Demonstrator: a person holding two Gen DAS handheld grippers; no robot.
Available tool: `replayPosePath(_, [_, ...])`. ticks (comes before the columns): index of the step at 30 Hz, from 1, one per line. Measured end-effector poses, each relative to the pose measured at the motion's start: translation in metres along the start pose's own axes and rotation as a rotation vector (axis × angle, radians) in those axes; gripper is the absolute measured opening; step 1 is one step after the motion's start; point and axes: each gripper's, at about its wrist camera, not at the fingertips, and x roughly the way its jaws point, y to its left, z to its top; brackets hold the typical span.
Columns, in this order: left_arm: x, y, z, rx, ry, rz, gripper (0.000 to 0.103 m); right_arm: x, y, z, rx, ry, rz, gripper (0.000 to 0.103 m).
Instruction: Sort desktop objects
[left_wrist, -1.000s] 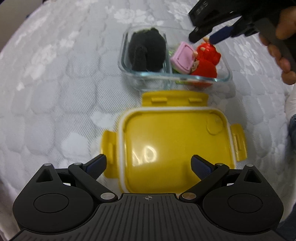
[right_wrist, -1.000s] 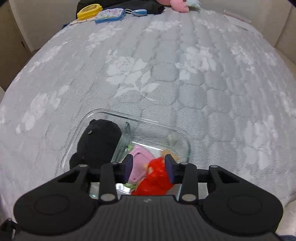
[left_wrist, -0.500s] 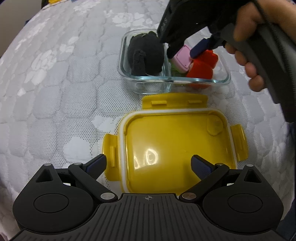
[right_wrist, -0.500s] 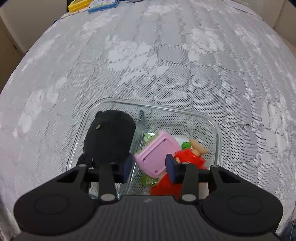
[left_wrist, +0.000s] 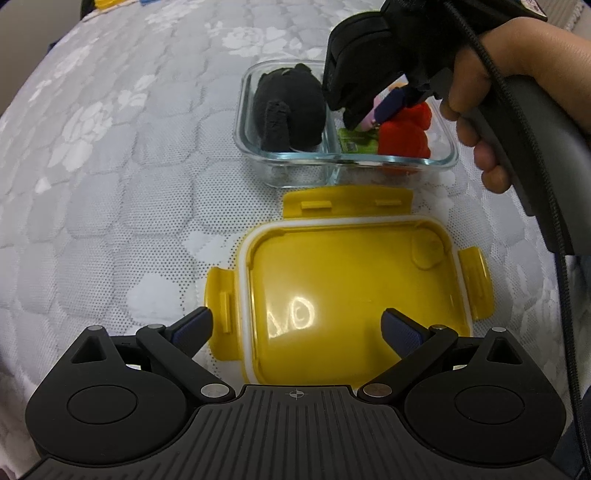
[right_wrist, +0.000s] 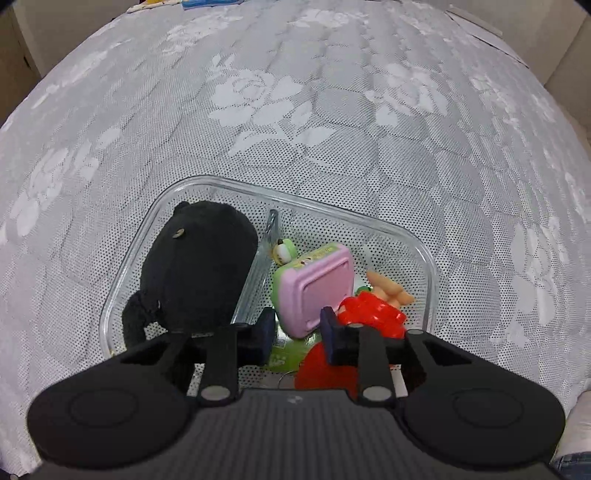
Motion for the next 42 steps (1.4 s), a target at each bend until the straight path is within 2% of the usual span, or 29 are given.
replayPosePath(6, [0.000,0.001,0.000,0.001,-0.001,0.002,0.100,-0.012,-0.010,0.001,0.028,-0.029,0.040,0.021])
replayPosePath(10, [0.002,0.001,-0.001,0.002,0.004,0.001,0.100,-0.024,-0.019,0.004,0.061,-0.052,0.079,0.010])
replayPosePath(15, [0.002,0.002,-0.001,0.000,0.004,0.007,0.100,-0.032,-0.031,0.006,0.106,-0.065,0.111,0.010])
replayPosePath(17, [0.002,0.001,-0.002,0.001,0.003,0.009,0.100,-0.033,-0.036,0.005,0.124,-0.060,0.132,0.018])
replayPosePath(18, [0.002,0.001,-0.002,0.002,0.002,0.010,0.100,-0.034,-0.038,0.004,0.138,-0.062,0.154,0.026])
replayPosePath(19, [0.002,0.001,-0.002,0.003,0.001,0.010,0.100,-0.035,-0.038,0.005,0.142,-0.066,0.165,0.038])
replayPosePath(21, [0.002,0.001,-0.002,0.004,-0.001,0.013,0.100,-0.037,-0.033,0.007,0.107,-0.081,0.153,0.054])
replayPosePath(22, [0.002,0.001,-0.002,0.004,-0.002,0.015,0.100,-0.038,-0.030,0.008,0.081,-0.086,0.143,0.057])
replayPosePath(24, [0.002,0.001,-0.002,0.005,-0.006,0.018,0.100,-0.035,-0.020,0.007,0.014,-0.084,0.103,0.057])
replayPosePath(26, [0.002,0.002,-0.002,0.004,-0.019,0.038,0.100,-0.032,-0.011,0.004,-0.040,-0.081,0.061,0.051])
replayPosePath(28, [0.003,0.005,-0.001,-0.008,-0.030,0.066,0.100,-0.028,-0.003,-0.002,-0.111,-0.085,-0.004,0.037])
replayPosePath(30, [0.005,0.009,0.000,-0.042,-0.033,0.079,0.100,-0.027,0.006,-0.008,-0.198,-0.094,-0.060,0.034])
replayPosePath(33, [0.008,0.009,0.000,-0.055,-0.020,0.064,0.100,-0.024,0.020,-0.017,-0.309,-0.112,-0.113,0.036])
replayPosePath(39, [0.004,-0.002,-0.005,0.000,-0.025,0.030,0.100,-0.006,0.047,-0.033,-0.544,-0.152,-0.224,0.049])
replayPosePath(42, [0.006,-0.001,-0.005,-0.016,-0.014,0.025,0.100,-0.002,0.049,-0.029,-0.538,-0.172,-0.196,0.047])
